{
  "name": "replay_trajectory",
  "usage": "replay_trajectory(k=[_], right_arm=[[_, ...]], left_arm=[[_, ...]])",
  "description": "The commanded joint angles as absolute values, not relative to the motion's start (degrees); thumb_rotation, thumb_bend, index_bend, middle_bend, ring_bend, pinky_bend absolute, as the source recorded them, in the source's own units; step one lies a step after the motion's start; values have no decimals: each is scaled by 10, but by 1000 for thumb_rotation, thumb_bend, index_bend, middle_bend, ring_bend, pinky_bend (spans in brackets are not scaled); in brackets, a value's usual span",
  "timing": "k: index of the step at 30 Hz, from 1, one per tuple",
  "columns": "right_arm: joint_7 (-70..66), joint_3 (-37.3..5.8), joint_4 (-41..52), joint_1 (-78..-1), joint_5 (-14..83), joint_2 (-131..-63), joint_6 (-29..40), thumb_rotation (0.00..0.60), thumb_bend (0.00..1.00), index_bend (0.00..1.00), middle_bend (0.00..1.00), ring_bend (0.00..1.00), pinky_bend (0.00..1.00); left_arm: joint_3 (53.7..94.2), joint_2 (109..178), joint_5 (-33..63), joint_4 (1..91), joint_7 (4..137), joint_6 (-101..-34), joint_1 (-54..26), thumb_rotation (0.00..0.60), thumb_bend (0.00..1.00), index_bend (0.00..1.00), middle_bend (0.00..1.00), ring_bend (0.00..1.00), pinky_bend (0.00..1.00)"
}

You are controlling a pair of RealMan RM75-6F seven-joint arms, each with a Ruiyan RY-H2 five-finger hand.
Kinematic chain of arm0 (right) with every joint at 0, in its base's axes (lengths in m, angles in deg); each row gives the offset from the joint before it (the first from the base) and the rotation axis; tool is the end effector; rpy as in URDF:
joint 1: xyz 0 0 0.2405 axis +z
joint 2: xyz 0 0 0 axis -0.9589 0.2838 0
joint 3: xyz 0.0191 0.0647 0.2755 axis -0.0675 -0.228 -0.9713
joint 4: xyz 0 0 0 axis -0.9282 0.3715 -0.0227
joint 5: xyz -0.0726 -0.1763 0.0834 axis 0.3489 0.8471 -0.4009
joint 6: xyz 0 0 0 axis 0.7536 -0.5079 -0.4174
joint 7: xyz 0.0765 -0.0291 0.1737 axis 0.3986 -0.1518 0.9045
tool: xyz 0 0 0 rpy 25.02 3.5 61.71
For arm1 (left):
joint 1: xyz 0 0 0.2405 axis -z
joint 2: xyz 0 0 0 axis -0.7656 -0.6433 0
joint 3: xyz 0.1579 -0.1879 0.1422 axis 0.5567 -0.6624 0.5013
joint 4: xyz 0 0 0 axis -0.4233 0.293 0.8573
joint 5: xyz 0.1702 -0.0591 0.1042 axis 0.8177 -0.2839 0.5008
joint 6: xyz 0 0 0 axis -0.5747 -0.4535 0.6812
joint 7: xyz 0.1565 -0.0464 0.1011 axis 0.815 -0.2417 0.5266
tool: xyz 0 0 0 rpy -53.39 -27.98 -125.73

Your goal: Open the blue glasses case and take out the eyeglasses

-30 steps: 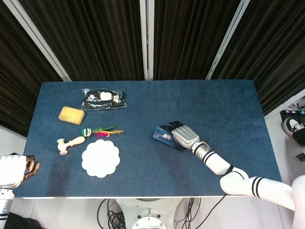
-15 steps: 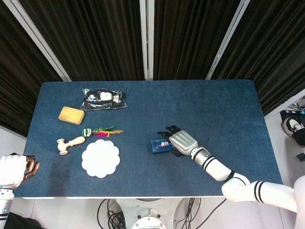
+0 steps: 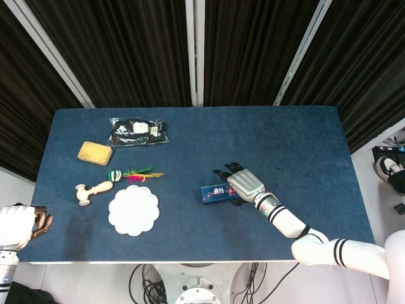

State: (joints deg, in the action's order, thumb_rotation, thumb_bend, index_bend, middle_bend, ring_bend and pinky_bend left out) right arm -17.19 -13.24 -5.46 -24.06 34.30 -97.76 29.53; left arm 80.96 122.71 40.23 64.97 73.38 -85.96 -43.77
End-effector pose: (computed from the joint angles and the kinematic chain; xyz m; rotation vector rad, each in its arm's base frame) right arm -0.1419 -0.4053 -0.0513 2.1273 -1.0362 0.7871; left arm -0.3385 0.2331 0.1709 -1.4626 -0.8594 -0.8186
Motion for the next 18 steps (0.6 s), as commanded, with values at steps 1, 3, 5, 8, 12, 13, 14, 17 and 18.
replay_trajectory(k=[1, 3, 5, 8, 12, 13, 14, 17, 18], right_arm=[[-173, -131, -53, -238, 339, -977, 297, 600, 291, 57, 247, 0, 0], [-174, -130, -51, -236, 337, -978, 297, 600, 294, 72, 247, 0, 0], [-173, -129, -48, -234, 334, -980, 298, 600, 294, 84, 247, 0, 0], [-174, -128, -43, -232, 331, -983, 301, 600, 294, 97, 247, 0, 0], [-172, -124, -43, -232, 331, -984, 299, 600, 294, 99, 248, 0, 0], [-171, -123, -43, -233, 331, -984, 298, 600, 294, 100, 249, 0, 0], [-171, -123, -42, -233, 331, -984, 298, 600, 294, 101, 249, 0, 0], [-172, -121, -40, -231, 328, -986, 299, 600, 296, 110, 249, 0, 0], [-172, -121, -39, -230, 328, -986, 300, 600, 300, 115, 249, 0, 0]], left_arm=[[810, 1227, 402, 650, 734, -859, -438, 600, 387, 841, 986, 839, 657], [810, 1227, 402, 650, 734, -859, -438, 600, 387, 841, 986, 839, 657], [809, 1227, 402, 650, 734, -860, -438, 600, 387, 841, 986, 839, 657], [810, 1227, 402, 650, 734, -860, -438, 600, 387, 841, 986, 840, 657], [809, 1227, 402, 650, 733, -860, -438, 600, 387, 841, 986, 839, 657], [810, 1227, 402, 650, 733, -859, -438, 600, 387, 841, 986, 839, 657], [810, 1227, 402, 650, 733, -859, -438, 600, 387, 841, 986, 839, 657], [810, 1227, 403, 650, 732, -860, -438, 600, 387, 841, 986, 839, 657], [810, 1227, 403, 650, 732, -860, -438, 600, 386, 841, 986, 839, 657]])
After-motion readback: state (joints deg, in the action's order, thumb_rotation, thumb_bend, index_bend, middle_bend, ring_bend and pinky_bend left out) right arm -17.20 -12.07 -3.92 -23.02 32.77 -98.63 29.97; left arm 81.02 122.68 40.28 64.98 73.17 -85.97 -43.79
